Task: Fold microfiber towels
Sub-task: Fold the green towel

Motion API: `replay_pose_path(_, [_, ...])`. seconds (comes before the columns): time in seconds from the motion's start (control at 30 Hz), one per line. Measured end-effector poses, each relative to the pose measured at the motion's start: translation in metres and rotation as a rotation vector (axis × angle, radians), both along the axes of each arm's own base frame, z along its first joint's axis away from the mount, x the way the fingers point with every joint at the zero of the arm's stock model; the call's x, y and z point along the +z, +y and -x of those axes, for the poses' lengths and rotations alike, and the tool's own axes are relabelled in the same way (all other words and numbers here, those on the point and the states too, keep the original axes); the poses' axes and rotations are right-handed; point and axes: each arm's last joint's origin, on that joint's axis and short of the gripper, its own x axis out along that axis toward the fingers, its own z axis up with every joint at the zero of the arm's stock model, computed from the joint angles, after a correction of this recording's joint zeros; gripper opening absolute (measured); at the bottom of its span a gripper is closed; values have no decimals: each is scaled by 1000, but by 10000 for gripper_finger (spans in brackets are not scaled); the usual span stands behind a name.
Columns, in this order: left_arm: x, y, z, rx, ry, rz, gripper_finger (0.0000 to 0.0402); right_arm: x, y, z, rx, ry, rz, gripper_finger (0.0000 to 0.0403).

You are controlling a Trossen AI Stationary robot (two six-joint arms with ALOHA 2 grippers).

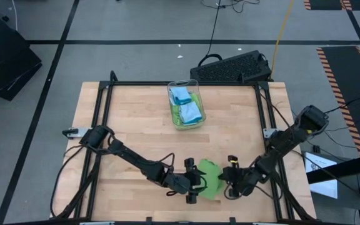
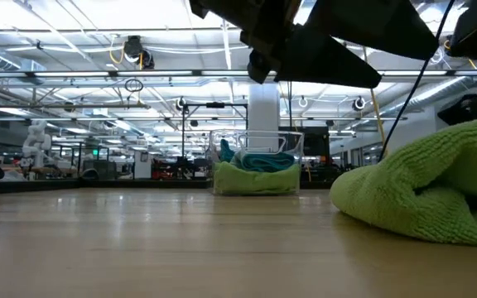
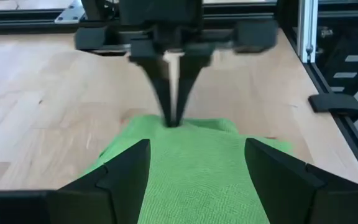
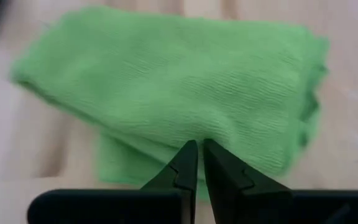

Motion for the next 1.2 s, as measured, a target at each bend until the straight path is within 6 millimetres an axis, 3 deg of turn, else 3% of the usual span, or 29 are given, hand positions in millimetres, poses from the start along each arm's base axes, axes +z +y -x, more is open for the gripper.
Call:
replay_pose_path(0.37, [0, -2, 1, 9, 2, 22, 264, -6, -37, -10, -101, 61, 301, 20])
replay_pose_path(0.6, [-2, 2, 1, 5, 19, -98, 264, 25, -39, -6, -60, -47, 252, 20])
replay_pose_path(0.73, [-11, 16, 1, 22, 124, -181, 261, 45, -31, 4, -36, -108, 78, 20])
replay_pose_path(0.9, [-17, 23, 2, -22, 195, -174, 240, 51, -3, 8, -17, -230, -98, 20])
replay_pose_path(1.03, [-16, 15, 4, -54, 180, -173, 222, 38, 17, 4, 23, -265, -144, 20])
replay_pose_path(1.2, [-15, 15, 4, -35, 172, -246, 210, 11, 26, 3, 79, -146, -139, 20])
